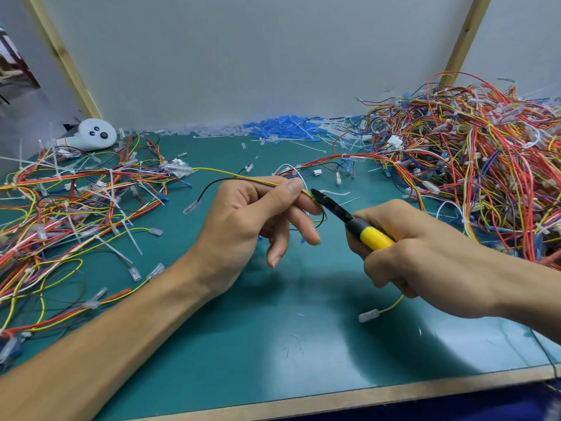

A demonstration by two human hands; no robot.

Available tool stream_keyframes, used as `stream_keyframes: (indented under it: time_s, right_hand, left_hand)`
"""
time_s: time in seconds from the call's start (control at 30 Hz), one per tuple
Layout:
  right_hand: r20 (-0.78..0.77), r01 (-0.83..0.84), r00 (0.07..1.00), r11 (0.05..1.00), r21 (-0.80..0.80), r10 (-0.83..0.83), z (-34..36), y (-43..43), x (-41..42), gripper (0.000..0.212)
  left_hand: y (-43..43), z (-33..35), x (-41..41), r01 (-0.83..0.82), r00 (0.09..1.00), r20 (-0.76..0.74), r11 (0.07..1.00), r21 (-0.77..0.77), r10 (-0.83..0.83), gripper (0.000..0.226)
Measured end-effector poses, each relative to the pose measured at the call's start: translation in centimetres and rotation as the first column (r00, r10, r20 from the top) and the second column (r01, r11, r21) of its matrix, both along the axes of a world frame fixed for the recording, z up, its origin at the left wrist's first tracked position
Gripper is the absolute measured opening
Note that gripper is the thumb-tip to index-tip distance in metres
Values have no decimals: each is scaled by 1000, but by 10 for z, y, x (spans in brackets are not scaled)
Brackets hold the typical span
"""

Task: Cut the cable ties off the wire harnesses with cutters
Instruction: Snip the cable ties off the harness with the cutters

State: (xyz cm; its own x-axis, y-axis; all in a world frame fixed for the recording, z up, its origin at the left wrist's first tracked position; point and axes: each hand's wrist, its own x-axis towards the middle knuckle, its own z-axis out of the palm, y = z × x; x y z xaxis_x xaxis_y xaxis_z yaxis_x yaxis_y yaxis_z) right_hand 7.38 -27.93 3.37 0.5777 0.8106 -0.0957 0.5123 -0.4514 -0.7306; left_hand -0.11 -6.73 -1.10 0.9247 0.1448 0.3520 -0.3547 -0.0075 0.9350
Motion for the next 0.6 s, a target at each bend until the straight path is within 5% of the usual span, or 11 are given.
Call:
stream_keyframes:
  time_s: [0.6]
  right_hand:
    - [44, -4, 999, 1000, -18, 5, -1, 0, -3, 29]
  left_hand:
    - [0, 1, -1, 27, 999, 19, 1000, -1, -27, 36]
